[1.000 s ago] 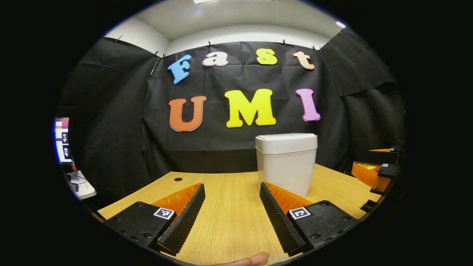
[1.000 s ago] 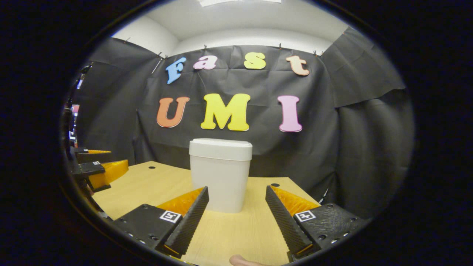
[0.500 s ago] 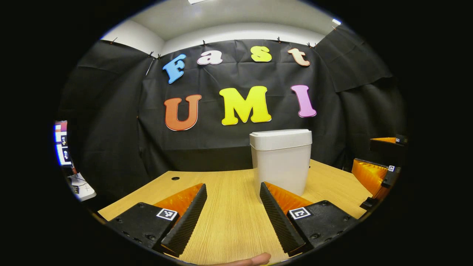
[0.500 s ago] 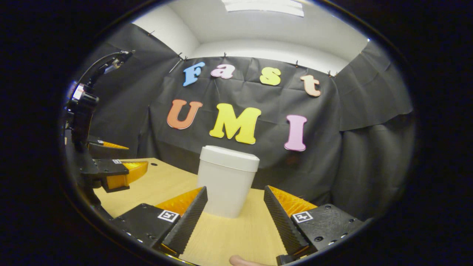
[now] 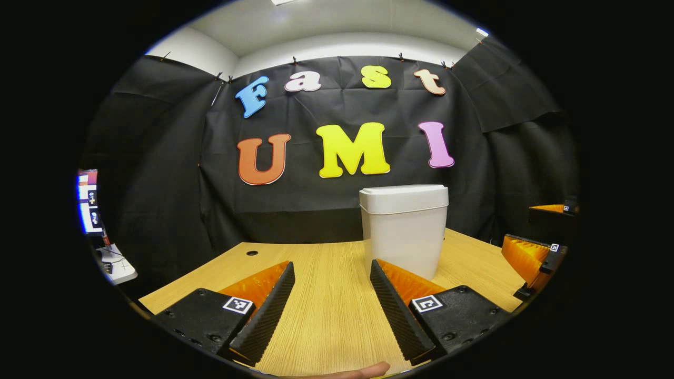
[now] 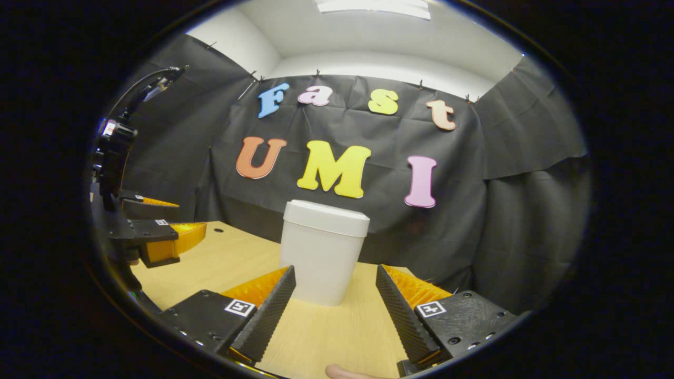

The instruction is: Press the lid of the desktop garbage bin to open it, pick up the crumpled paper on the desktop and throw it into the bin, then pick up the pop can on the desktop and drop it into the bin, and finally close the garbage bin lid.

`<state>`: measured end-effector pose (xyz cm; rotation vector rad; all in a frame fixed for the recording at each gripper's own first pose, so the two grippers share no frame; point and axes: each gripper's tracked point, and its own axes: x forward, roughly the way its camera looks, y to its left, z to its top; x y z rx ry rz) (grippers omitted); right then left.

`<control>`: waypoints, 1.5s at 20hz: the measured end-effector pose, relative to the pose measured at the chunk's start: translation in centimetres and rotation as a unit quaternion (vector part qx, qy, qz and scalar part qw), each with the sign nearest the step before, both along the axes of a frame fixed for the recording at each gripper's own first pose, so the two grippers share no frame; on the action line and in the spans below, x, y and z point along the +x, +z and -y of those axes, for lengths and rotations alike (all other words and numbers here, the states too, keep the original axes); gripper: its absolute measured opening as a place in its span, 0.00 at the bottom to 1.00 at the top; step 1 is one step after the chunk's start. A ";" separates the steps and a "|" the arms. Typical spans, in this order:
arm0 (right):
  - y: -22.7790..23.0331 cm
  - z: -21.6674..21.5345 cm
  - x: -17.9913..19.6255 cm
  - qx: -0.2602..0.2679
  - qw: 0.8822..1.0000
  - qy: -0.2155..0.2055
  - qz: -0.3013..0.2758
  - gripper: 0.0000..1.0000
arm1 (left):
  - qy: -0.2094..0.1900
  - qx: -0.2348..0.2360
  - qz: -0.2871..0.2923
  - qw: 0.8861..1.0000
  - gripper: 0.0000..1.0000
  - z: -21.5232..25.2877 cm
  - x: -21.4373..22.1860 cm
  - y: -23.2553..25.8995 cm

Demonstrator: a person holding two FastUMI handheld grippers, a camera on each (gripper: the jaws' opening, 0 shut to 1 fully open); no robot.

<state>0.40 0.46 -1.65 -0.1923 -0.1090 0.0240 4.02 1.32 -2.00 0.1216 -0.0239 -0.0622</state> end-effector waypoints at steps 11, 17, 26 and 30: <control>-0.7 1.3 0.6 0.022 1.000 -0.012 -0.014 0.95 | -0.002 -0.005 0.007 1.000 0.93 0.3 -0.3 0.2; -1.1 1.6 0.8 0.031 0.999 -0.013 -0.020 0.95 | -0.005 -0.002 0.022 1.000 0.93 0.6 -0.4 1.0; -1.3 1.9 0.9 0.038 0.999 -0.014 -0.024 0.95 | -0.006 0.000 0.017 1.000 0.93 0.7 -0.4 0.5; -1.3 2.1 1.0 0.037 0.999 -0.015 -0.024 0.95 | -0.004 0.000 0.017 1.000 0.93 0.6 -0.4 0.5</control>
